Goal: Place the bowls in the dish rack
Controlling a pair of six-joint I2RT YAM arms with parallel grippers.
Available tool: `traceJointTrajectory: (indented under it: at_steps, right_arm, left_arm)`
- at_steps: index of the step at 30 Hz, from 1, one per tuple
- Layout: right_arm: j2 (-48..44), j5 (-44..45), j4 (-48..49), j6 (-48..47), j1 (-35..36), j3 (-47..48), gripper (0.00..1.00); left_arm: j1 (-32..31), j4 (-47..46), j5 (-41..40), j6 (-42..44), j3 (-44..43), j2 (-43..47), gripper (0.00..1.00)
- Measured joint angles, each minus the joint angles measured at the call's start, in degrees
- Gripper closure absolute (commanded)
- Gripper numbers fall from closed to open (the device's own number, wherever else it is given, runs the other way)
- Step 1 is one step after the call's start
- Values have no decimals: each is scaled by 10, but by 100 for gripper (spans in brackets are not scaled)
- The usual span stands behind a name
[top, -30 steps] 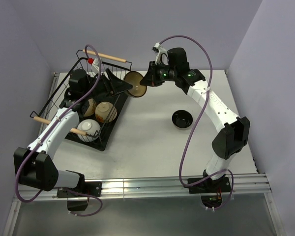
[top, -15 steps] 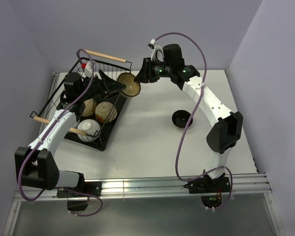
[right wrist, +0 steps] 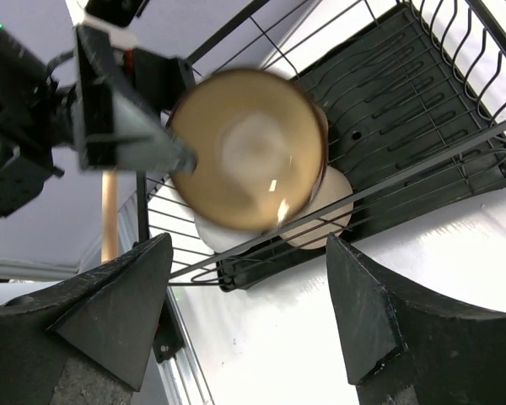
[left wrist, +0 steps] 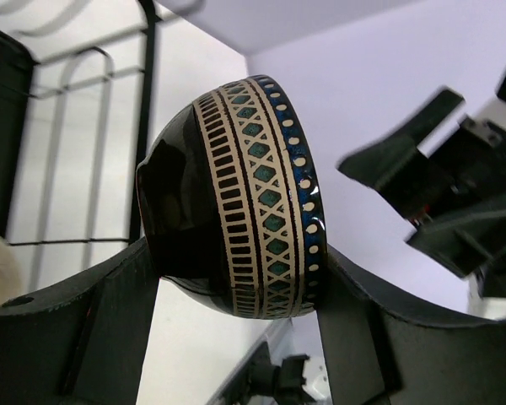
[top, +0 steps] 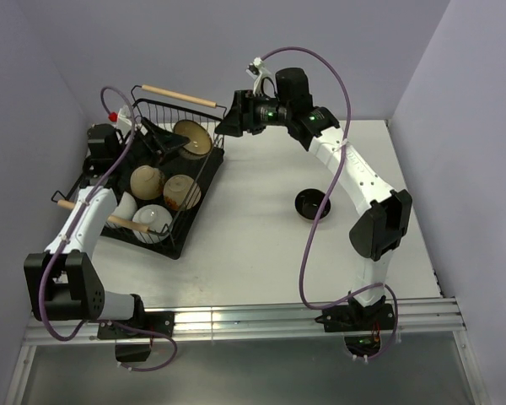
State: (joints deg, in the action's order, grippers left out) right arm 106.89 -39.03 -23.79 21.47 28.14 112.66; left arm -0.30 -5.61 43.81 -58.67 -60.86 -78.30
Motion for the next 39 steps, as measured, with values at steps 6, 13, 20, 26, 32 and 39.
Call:
traceJointTrajectory:
  at_steps: [6,13,20,26,32,39]
  right_arm:
    - [0,0,1,0,-3,-1,18]
    - [-1,3,2,-1,-14,-17,17]
    - [-2,5,4,-1,-17,-44,17]
    - [-3,4,7,-1,-18,-47,17]
    - [-4,3,6,-2,-20,-64,17]
    - [-5,3,7,-3,-29,-77,17]
  left_arm:
    - [54,49,-41,62,-41,-31,100]
    - [66,129,-115,177,-112,-72,100]
    - [66,161,-170,254,-124,-108,100]
    - [66,179,-176,265,-131,-154,100]
    - [66,189,-181,274,-163,-197,100]
    - [66,213,-178,300,-209,-245,100]
